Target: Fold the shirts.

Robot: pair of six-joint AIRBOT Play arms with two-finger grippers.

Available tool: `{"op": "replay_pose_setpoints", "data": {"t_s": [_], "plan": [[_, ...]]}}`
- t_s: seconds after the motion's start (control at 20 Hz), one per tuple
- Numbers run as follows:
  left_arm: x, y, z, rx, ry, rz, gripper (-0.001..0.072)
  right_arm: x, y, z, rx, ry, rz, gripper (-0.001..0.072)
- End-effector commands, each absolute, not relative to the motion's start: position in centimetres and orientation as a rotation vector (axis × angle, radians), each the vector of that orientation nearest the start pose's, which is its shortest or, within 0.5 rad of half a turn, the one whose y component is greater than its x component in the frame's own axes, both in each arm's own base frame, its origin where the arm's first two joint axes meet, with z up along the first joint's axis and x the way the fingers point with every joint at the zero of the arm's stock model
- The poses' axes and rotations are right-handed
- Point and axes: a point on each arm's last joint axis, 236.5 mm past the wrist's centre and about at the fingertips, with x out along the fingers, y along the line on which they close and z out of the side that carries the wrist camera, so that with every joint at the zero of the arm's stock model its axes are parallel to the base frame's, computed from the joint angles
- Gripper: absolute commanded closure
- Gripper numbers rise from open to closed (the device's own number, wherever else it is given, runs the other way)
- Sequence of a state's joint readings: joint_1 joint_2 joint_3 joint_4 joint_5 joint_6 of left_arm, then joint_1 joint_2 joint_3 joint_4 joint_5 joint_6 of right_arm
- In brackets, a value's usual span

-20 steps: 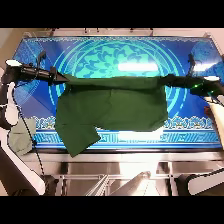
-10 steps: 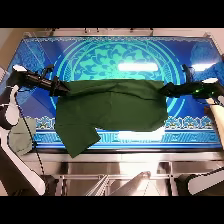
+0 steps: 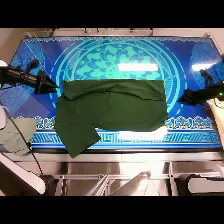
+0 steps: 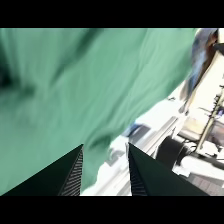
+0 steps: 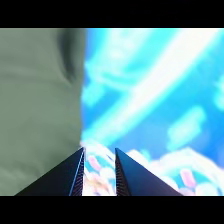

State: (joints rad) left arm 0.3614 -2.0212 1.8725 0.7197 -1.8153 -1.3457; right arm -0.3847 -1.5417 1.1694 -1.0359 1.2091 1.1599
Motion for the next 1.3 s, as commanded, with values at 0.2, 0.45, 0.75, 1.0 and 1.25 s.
{"op": "replay_pose_setpoints", "data": {"t_s": [0.2, 0.45, 0.75, 1.0, 1.25], "plan": [[32.5, 0.0, -1.5, -0.829, 1.614, -0.515, 0.0413, 27.8, 3.1, -11.0, 0.76, 1.465, 0.261, 0.0286], [28.4, -0.2, -2.8, -0.919, 1.593, -0.45, 0.0412, 30.7, 6.8, -11.4, 0.83, 1.334, 0.327, 0.0286], [25.1, 0.5, -3.8, -1.072, 1.589, -0.351, 0.0412, 31.7, 10.3, -10.8, 0.813, 1.289, 0.45, 0.0687], [23.2, -0.9, -7.2, -1.133, 1.609, -0.287, 0.0412, 32.3, 9.9, -9.1, 0.783, 1.233, 0.461, 0.0687], [26.0, 1.5, -11.0, -0.991, 1.501, -0.115, 0.0412, 32.2, 10.1, -8.3, 0.777, 1.222, 0.481, 0.0687]]}}
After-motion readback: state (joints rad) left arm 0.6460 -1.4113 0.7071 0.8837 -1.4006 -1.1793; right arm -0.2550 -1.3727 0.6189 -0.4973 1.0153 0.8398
